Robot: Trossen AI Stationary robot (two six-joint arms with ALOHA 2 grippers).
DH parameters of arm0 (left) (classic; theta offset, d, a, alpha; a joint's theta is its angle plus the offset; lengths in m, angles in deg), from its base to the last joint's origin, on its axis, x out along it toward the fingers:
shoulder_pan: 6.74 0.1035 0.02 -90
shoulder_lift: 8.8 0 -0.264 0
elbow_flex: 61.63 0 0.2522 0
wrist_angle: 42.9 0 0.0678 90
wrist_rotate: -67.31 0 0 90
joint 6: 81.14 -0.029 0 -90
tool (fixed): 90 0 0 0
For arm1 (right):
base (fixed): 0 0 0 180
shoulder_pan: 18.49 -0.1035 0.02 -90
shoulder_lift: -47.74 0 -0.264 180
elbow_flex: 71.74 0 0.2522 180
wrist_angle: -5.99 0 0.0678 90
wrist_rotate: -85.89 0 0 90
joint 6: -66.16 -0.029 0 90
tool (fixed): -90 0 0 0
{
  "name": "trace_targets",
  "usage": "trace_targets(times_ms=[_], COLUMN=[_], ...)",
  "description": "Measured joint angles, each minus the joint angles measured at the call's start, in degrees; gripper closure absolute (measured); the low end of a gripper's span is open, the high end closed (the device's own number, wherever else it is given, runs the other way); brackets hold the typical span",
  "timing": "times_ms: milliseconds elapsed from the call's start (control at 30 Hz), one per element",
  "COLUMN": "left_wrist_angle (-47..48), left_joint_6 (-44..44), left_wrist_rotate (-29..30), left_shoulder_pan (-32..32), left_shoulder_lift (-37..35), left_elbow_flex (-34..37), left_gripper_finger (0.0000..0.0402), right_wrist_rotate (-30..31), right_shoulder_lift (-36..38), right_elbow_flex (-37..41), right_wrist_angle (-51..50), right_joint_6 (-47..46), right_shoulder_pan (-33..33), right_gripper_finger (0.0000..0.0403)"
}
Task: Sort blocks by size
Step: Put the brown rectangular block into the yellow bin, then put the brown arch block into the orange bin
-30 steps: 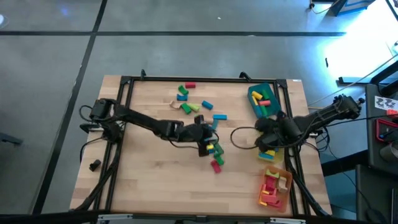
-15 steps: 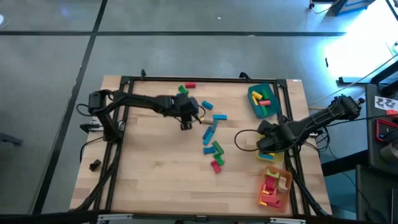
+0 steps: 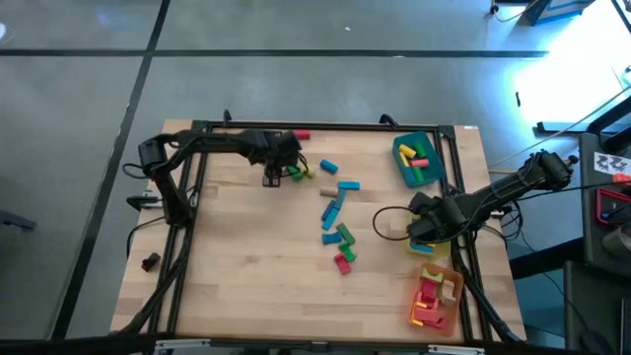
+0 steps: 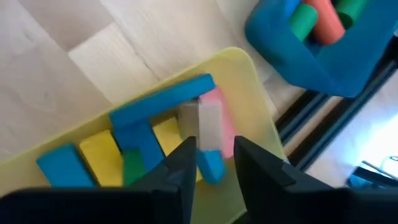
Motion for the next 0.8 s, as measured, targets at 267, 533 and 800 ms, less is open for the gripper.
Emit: trace_targets(times_ms=[267, 533, 800], left_wrist_angle=[0.63, 0.12, -4.73], left_joint_6=[-11.53, -18.2, -22.65], left_wrist_rotate=[-4.62, -8.2, -9.64], left_shoulder_pan=[2.89, 4.56, 5.24], left_shoulder_lift=[0.04, 1.09, 1.52], left_elbow_flex=[0.04, 0.21, 3.99], left_gripper_finger=[0.0226, 0.0226, 0.0226], right_wrist_rotate=[-0.33, -0.18, 0.17], right_shoulder_lift=[-0.02, -0.04, -0.04], right_elbow_flex=[0.0, 0.0, 0.0], right_wrist_angle=[3.41, 6.33, 7.51], right_joint_6=[0.05, 0.09, 0.13], right_shoulder_pan=[0.0, 0.0, 0.0], right_gripper_finger=[0.0265, 0.0263, 0.0263])
